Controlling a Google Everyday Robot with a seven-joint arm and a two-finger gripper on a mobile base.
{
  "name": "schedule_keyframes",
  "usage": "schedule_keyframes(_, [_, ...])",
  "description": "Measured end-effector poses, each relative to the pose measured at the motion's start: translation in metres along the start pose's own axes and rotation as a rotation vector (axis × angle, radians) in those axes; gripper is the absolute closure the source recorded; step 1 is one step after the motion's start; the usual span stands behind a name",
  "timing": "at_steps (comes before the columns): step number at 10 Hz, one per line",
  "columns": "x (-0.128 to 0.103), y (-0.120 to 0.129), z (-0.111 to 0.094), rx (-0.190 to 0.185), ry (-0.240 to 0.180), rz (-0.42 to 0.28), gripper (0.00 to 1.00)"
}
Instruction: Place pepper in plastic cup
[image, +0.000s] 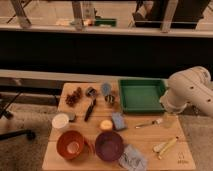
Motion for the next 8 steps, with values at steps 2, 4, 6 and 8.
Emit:
schedule_keyframes(2, [0.0001, 0.0000, 0.0000, 0.000, 0.000, 0.000, 0.20])
schedule_keyframes(4, [0.0000, 0.0000, 0.0000, 0.000, 0.000, 0.000, 0.20])
schedule_keyframes(6, [0.0000, 0.0000, 0.0000, 0.000, 0.000, 0.000, 0.20])
schedule_keyframes(8, [-0.0028, 0.0028, 0.0009, -0.002, -0.011, -0.005, 0.20])
